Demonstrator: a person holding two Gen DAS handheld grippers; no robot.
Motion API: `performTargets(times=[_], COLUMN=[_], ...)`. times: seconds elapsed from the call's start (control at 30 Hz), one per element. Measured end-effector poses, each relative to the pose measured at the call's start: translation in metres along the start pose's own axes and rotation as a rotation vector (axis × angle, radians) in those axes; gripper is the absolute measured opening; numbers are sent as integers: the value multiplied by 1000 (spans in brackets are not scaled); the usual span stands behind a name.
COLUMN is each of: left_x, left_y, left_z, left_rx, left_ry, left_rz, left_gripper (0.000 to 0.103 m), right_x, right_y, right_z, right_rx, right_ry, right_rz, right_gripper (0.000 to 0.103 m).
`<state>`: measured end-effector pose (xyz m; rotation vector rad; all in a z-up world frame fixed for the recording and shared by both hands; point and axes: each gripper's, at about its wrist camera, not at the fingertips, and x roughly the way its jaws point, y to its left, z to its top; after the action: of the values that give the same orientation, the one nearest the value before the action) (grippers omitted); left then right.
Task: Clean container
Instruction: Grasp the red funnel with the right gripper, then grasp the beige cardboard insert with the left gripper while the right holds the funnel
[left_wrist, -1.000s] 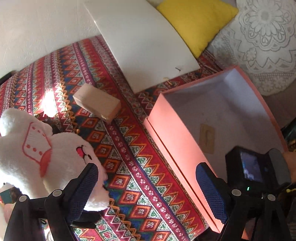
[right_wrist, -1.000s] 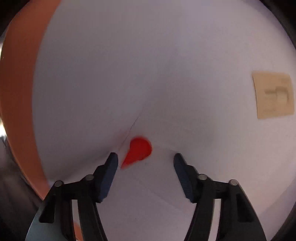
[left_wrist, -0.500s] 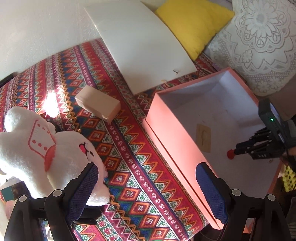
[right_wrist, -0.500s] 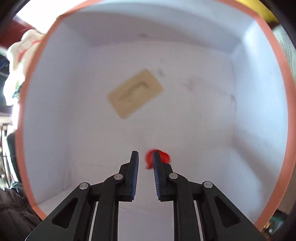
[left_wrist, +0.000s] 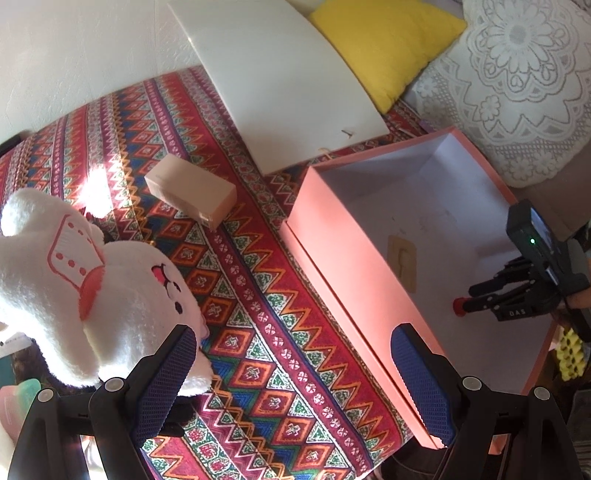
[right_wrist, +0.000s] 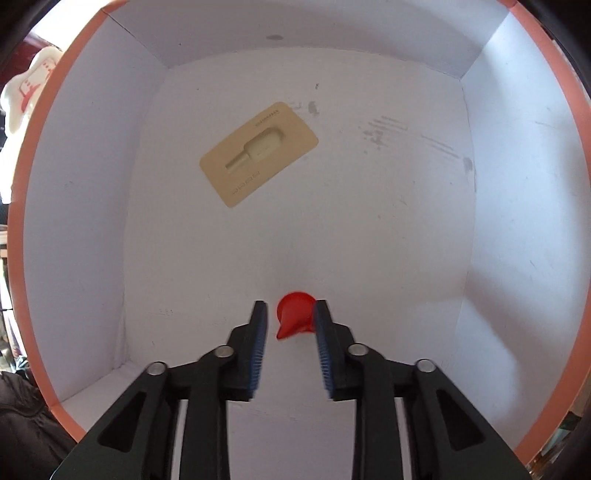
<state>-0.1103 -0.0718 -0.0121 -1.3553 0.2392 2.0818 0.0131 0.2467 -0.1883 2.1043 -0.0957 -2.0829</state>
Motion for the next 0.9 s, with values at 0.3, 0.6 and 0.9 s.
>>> performTargets(times=[0.3,0.6,0.9], left_x=[-4,-4,169], left_y=[-9,-54,-221], left_z=[-5,23,79], left_rx=[23,111,319], left_ry=[6,-3,431], left_rz=[-1,-5,-7], left_gripper=[90,90,94], right_x=[13,-87,-203], right_y=[9,-7,17], right_z=[-36,-98,-169], right_rx=[-58,79,297], right_ry=[59,-318,-888], right_rz=[-98,46,237], right_gripper=[25,25,25])
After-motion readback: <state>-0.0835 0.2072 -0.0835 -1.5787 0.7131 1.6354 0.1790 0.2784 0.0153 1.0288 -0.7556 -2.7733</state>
